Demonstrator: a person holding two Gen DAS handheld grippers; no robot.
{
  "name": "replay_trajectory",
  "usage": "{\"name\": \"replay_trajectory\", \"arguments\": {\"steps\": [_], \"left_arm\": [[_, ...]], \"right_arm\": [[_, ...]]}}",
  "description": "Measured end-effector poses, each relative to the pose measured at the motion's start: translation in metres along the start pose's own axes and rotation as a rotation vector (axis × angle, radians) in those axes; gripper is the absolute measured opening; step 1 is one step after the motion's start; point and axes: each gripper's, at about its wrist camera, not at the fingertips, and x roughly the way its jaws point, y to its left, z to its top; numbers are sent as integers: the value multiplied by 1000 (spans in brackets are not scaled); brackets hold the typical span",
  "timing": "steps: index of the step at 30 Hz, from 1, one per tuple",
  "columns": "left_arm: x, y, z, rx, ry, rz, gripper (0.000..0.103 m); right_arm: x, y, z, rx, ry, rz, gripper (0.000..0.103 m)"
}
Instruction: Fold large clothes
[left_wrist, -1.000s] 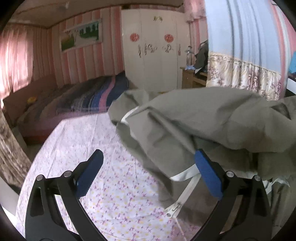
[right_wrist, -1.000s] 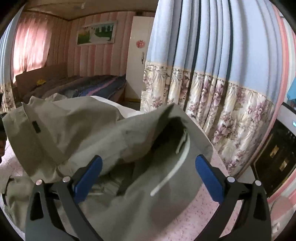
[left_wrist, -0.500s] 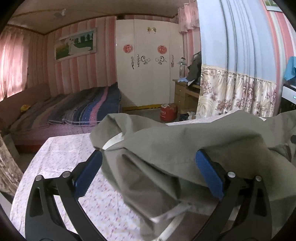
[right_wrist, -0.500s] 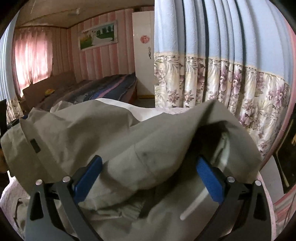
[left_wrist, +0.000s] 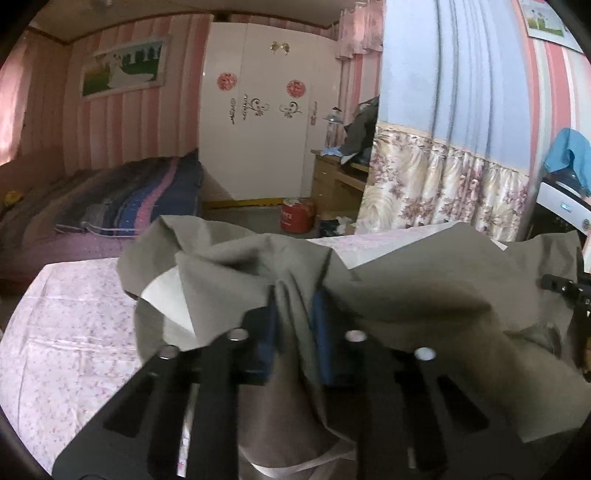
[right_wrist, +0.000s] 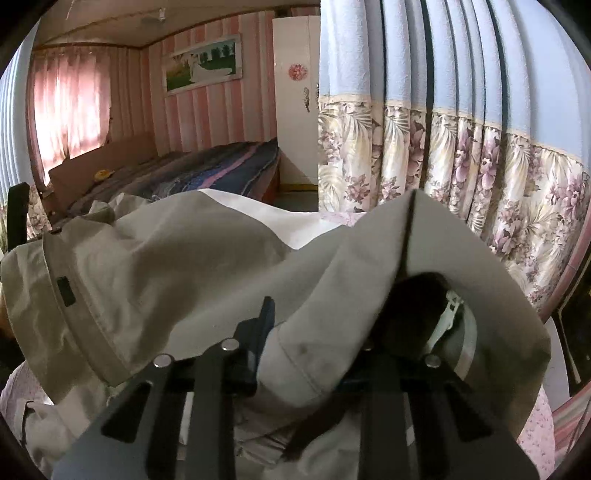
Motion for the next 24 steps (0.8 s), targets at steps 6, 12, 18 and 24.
{"name": "replay_trajectory", "arguments": {"steps": [6,12,18,24], "left_arm": [[-8,-10,-6,37,-29,32,3],[-39,-11,3,54,-96,66,2],[-86,-14,31,52,-177,83,2],[-150,-21,72,63,-299,115,2]], "right_arm": [[-1,-3,-1,21,-7,3,26],[-18,-3,9,21,-79,-3,15],[-51,-1,36,14,-182,7,7],[-106,6,80,-45,-329,-3,6]]}}
